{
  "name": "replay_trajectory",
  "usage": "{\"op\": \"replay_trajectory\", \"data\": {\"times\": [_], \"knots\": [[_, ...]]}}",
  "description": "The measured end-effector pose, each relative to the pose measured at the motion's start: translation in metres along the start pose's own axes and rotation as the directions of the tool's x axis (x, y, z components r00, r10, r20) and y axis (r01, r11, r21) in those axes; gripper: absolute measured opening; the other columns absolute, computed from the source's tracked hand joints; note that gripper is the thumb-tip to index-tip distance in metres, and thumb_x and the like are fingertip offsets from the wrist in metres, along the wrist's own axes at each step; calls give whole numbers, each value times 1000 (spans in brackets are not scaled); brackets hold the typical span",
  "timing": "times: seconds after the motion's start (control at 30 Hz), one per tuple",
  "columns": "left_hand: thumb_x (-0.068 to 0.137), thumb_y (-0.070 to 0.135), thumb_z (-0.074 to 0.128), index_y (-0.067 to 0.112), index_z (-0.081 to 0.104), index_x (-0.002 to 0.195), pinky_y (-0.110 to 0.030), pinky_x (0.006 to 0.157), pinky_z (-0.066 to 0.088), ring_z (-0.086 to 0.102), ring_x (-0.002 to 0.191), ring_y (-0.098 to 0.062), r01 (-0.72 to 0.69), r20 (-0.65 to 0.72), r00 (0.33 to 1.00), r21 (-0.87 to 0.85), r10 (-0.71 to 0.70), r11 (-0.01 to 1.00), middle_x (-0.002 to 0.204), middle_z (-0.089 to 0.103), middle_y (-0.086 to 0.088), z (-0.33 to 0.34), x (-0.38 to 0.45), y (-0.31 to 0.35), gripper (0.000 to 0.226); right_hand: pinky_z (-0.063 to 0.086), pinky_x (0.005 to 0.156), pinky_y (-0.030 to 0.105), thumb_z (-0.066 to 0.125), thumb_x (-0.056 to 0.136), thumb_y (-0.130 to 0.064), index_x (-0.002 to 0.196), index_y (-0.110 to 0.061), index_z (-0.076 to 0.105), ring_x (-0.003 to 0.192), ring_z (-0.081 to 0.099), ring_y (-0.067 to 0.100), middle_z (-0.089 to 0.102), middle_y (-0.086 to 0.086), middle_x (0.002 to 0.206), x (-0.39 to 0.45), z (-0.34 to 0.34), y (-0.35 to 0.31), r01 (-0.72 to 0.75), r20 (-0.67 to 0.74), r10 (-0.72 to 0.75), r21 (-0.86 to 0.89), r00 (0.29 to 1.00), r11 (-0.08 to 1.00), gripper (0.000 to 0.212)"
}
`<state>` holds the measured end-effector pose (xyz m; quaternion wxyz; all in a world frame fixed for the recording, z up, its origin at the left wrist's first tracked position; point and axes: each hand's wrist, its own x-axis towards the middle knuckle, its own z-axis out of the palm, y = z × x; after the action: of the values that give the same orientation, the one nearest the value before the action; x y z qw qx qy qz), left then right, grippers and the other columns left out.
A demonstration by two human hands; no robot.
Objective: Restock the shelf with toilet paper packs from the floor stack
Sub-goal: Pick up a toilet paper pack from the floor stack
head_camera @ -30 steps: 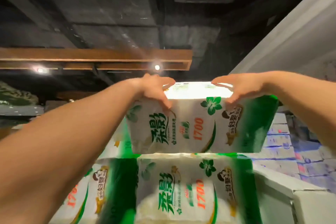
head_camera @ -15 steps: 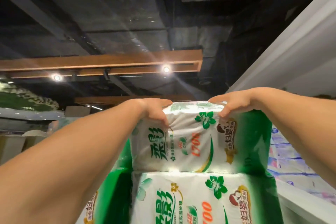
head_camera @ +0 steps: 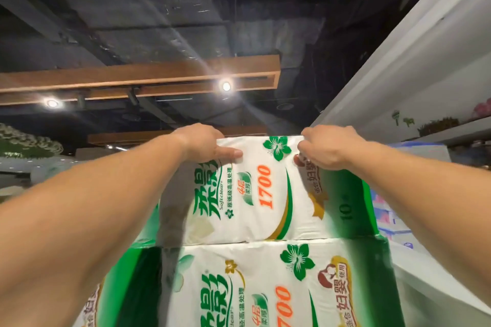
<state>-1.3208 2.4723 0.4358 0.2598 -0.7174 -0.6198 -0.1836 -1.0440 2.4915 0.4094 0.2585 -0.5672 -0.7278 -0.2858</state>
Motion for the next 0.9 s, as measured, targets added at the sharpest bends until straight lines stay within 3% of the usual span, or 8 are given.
{"op": "replay_trajectory", "data": {"times": [0.1,0.2,0.3,0.37,0.43,0.53,0.7,0.9], "knots": [[60,103,31,37,62,97,-36,75,47,60,86,-14,38,-74,997,75,-32,996,84,58,18,12,2,-3,82,35,99,53,30,86,-59,98,-26,43,98,47,28,54,5,106,1,28,1,-7,-121,15,61,993,998,37],[65,102,29,34,55,99,-37,74,45,56,80,-15,64,-108,993,144,-49,987,82,56,16,15,-1,0,80,30,106,55,30,89,-59,99,-27,41,101,47,27,56,5,109,0,36,0,-23,-151,34,78,988,997,35],[76,96,25,30,41,99,-46,89,43,57,97,-27,86,-211,977,237,-35,968,105,64,0,25,-8,3,72,18,116,60,31,95,-51,111,-25,44,123,46,31,56,9,127,0,40,-5,-59,-179,69,62,982,996,33],[85,88,24,27,43,115,-53,100,37,52,120,-34,108,-295,955,232,-36,967,130,60,-6,38,-17,5,71,7,119,60,27,98,-44,139,-19,40,143,30,32,45,12,148,-4,47,-11,-91,-198,103,72,975,993,49],[91,81,21,25,27,151,-59,117,19,28,146,-35,112,-295,954,192,-52,975,159,35,-8,53,-30,5,83,1,121,59,24,101,-41,158,-18,20,154,8,31,23,10,165,-11,54,-19,-125,-211,142,92,967,988,61],[89,83,18,32,-3,161,-58,123,-4,-8,156,-31,83,-300,953,162,-31,983,171,-2,-2,70,-48,3,91,-3,122,59,28,102,-42,161,-21,11,155,-5,29,3,7,170,-28,61,-33,-150,-242,188,165,952,975,65],[88,85,24,40,-3,160,-59,122,-8,-16,155,-31,80,-317,947,59,-57,995,170,-11,-2,99,-97,8,89,-4,121,58,32,101,-52,161,-24,9,155,-9,30,-4,7,170,-92,84,-79,-9,-213,52,197,976,980,70],[89,85,22,37,6,161,-64,120,-2,-8,155,-34,20,-268,963,10,-16,1000,171,-4,-4,174,-200,18,89,-4,122,55,37,100,-54,159,-23,17,155,-6,28,2,8,170,-210,155,-129,-18,-93,48,300,995,954,70]]}}
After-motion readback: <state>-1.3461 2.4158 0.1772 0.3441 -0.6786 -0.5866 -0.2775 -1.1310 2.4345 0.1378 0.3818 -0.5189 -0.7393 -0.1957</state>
